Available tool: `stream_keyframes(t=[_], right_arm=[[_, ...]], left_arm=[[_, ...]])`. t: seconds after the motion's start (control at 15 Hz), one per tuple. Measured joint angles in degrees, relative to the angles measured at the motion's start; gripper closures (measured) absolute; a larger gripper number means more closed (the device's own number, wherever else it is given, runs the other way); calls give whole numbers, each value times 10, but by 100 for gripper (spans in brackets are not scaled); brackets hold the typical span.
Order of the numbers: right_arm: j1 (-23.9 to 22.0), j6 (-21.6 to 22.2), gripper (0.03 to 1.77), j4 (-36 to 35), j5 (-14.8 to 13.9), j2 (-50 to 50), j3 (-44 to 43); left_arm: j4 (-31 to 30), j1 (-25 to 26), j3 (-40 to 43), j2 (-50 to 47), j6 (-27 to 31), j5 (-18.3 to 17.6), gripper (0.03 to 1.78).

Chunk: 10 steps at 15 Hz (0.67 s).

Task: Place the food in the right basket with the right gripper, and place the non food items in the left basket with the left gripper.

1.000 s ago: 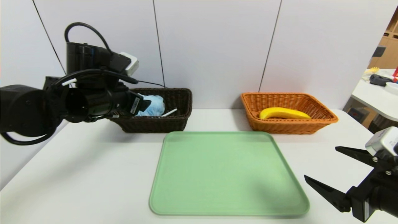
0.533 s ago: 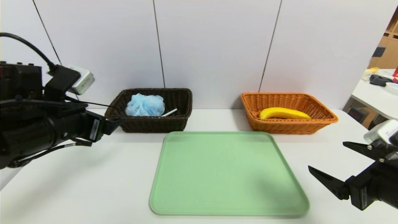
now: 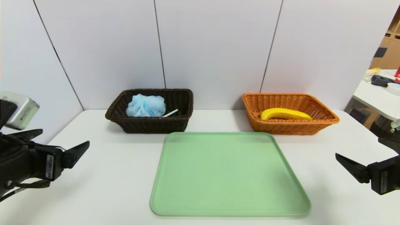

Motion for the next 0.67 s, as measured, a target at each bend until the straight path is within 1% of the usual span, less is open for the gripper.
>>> stream_keyframes(t=[0.13, 0.4, 0.53, 0.67], right_arm=[[-25, 5, 10, 1, 0, -14, 6], [-72, 16, 10, 9, 2, -66, 21], [-83, 16, 10, 18, 4, -102, 27], [-87, 15, 10, 44, 5, -142, 29]], left_arm=[[1, 5, 25, -39, -1, 15, 12], [2, 32, 58, -118, 0, 20, 12], [2, 47, 70, -158, 2, 20, 12], [2, 68, 77, -196, 4, 17, 12]])
